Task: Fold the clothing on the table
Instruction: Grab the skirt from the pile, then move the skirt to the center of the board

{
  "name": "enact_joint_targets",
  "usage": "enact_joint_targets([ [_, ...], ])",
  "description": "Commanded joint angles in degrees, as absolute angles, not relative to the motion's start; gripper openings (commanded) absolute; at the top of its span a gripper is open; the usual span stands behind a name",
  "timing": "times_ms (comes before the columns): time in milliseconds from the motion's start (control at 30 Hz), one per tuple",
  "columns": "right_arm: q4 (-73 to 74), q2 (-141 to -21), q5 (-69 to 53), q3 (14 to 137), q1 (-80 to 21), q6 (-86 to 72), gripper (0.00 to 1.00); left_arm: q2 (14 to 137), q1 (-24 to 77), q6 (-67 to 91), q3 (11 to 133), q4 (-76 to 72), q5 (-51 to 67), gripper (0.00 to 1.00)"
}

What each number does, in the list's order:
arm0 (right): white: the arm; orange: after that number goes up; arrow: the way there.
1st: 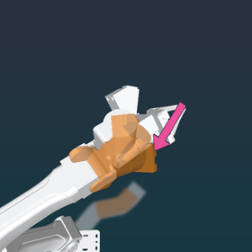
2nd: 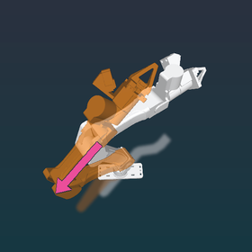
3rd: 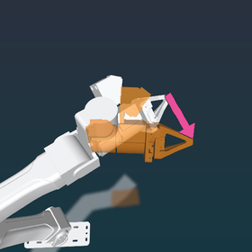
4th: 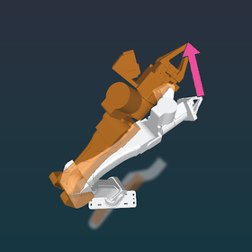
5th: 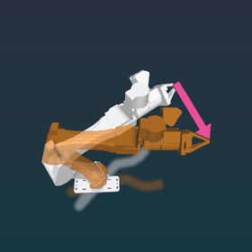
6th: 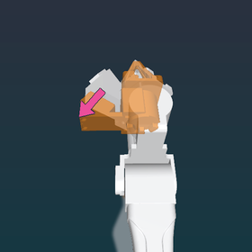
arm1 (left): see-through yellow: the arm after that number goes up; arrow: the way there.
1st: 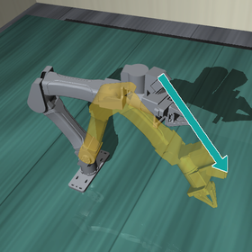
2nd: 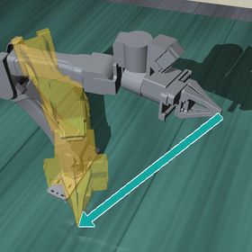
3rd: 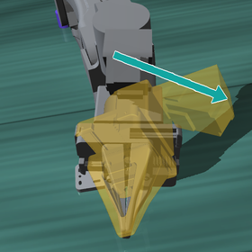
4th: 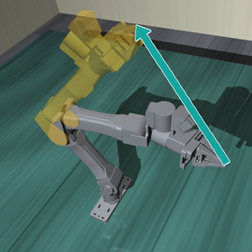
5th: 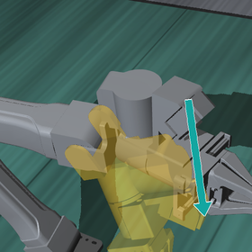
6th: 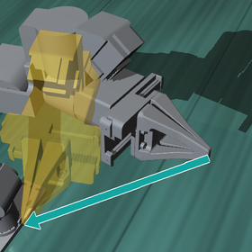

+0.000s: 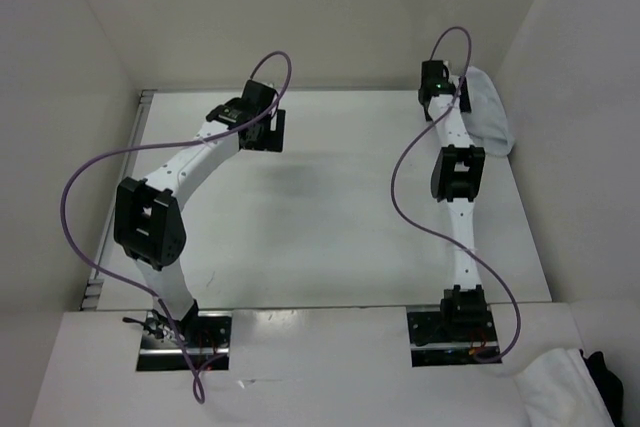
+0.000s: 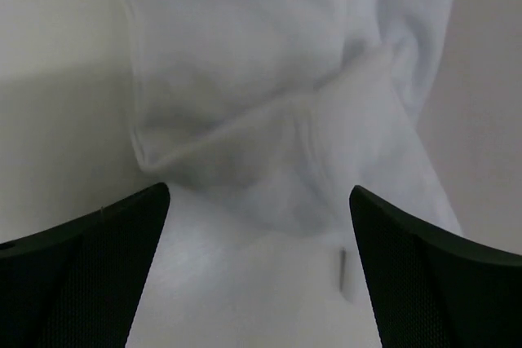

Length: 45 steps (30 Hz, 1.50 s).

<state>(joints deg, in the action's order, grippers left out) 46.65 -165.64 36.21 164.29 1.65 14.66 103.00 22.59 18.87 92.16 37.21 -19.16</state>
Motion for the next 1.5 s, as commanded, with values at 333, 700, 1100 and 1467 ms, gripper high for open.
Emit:
enact_joint_targets([
  [333,62.50,-173.06,35.69,179.56,3.34,9.05,0.44,103.62,20.74,22.41,91.93,37.18,-16.97,0.96],
  [700,66.25,-163.67,19.97,179.56,2.03,6.77,0.00,103.63,20.74,24.51,93.60,37.88,-20.11,0.20],
  [1100,74.44,-134.59,-9.32,146.70,-19.66,18.43,0.66,98.70,20.74,21.19,89.92,37.79,-21.47,0.66],
  [1467,67.42,-110.74,-1.85,128.15,-16.89,12.04,1.00,94.13,18.99,19.42,84.82,30.77,-6.78,1.00],
])
